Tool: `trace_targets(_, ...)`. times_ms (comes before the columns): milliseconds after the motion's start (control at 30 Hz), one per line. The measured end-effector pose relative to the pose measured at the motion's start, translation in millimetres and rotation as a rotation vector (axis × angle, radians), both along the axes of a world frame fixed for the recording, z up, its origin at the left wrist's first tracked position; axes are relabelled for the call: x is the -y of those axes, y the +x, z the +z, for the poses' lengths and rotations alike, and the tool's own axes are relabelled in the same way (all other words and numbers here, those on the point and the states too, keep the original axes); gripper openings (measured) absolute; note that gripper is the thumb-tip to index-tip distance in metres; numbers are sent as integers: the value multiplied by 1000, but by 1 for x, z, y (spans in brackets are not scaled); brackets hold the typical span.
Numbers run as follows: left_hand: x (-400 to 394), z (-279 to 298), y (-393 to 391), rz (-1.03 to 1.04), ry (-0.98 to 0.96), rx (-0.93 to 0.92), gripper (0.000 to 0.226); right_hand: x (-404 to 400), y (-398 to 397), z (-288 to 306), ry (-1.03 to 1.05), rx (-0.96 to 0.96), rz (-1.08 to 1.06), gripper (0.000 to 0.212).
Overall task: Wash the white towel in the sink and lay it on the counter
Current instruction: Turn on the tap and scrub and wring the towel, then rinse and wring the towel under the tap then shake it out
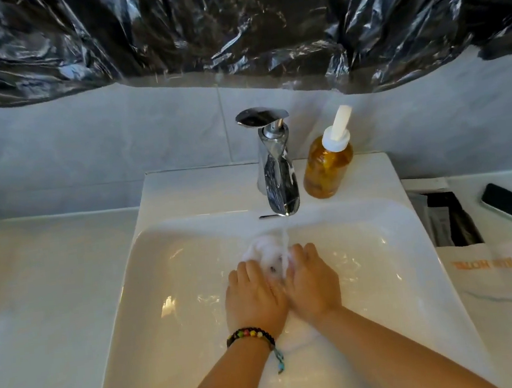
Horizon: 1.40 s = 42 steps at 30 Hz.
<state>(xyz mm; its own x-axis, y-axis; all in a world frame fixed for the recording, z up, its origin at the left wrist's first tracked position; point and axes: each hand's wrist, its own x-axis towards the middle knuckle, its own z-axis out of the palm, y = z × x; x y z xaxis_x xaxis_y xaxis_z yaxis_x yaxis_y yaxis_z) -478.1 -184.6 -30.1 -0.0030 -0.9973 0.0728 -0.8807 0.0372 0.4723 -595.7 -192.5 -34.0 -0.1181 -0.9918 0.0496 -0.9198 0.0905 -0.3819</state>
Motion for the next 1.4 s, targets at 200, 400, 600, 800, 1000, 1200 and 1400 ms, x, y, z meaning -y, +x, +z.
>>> trace_targets(200,-9,16,8,-11,193,-40,61,-4,-14,41,308,170,56,29)
trace_targets(400,-24,36,18,171,269,-489,52,-9,-37,128,-203,225,56,15)
trace_targets(600,-24,43,19,426,439,-579,43,35,-8,211,-615,266,294,28)
trace_targets(800,-21,52,39,403,605,-668,16,64,8,208,-436,156,388,48)
trace_targets(1000,-31,60,35,447,632,-682,37,54,18,186,-472,49,492,46)
trace_targets(1200,-22,58,29,438,478,-702,43,-10,-8,151,-562,553,289,21)
trace_targets(1400,6,75,20,576,589,-767,33,-37,-33,70,-66,744,-191,23)
